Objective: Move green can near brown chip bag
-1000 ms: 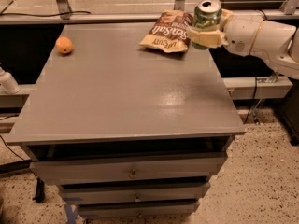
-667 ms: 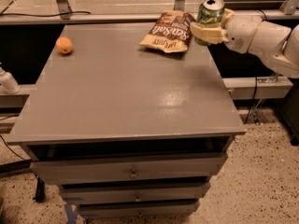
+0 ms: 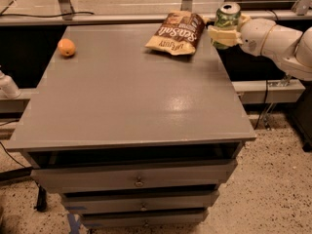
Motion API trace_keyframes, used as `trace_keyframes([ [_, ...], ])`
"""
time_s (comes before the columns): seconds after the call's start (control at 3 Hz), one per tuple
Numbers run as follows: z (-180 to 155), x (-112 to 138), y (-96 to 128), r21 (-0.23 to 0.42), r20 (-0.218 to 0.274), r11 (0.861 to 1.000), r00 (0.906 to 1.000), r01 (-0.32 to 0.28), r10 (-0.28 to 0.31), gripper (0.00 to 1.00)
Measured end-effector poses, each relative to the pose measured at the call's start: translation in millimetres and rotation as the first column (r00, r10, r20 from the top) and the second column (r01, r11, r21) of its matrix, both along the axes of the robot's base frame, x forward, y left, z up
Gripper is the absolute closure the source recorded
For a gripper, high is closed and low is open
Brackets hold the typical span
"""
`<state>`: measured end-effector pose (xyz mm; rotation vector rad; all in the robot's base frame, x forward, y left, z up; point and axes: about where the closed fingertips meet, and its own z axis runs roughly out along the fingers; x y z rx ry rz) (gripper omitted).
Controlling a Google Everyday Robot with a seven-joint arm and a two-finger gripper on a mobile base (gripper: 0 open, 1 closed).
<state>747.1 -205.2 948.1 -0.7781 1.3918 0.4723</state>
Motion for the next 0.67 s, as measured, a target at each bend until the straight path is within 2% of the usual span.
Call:
trace_keyframes([
  [0.33, -25.5, 15.2, -9.5, 0.013, -0.042, 0.999, 0.9984, 0.040, -0.039, 1.00],
  [0.67, -44.5, 31.0, -8.4, 0.062, -0.067, 0.996, 0.9960, 0.062, -0.058, 1.00],
])
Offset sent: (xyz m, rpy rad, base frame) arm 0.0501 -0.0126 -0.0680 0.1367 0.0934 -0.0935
